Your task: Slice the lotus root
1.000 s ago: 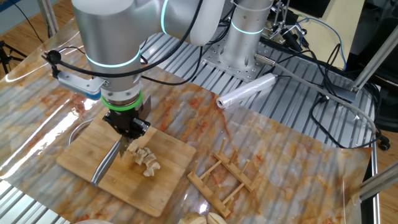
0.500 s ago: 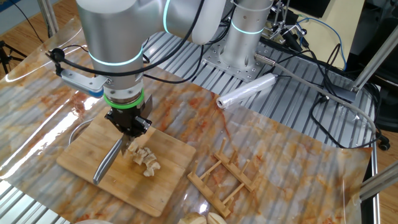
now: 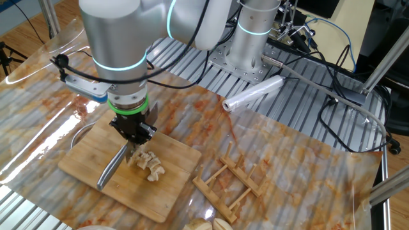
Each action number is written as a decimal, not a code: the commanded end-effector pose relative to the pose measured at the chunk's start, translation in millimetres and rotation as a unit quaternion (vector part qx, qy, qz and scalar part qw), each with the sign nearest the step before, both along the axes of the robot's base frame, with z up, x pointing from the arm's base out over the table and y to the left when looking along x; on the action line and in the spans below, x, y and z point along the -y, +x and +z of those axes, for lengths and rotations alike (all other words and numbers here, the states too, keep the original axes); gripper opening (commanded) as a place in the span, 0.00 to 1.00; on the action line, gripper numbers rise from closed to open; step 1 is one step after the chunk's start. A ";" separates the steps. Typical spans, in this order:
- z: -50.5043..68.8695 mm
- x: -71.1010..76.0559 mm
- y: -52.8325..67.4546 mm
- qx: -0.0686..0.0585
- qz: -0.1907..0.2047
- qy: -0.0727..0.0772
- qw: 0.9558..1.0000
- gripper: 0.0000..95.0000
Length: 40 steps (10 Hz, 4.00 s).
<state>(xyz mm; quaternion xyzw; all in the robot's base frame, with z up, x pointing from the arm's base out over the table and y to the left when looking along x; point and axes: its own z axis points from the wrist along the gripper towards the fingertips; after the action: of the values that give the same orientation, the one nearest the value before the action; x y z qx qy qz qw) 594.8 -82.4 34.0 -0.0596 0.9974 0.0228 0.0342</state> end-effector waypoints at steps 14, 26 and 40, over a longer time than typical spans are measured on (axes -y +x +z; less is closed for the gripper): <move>32.3 -2.9 1.8 -0.034 -0.004 -0.013 0.999 0.00; -1.3 6.1 6.9 -0.025 0.018 -0.005 1.000 0.00; 32.2 10.2 4.3 -0.029 0.013 -0.020 0.999 0.00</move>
<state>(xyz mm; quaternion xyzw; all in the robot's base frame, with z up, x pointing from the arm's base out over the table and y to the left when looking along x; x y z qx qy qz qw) 597.5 -92.2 68.6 -0.0731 0.9973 0.0038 0.0050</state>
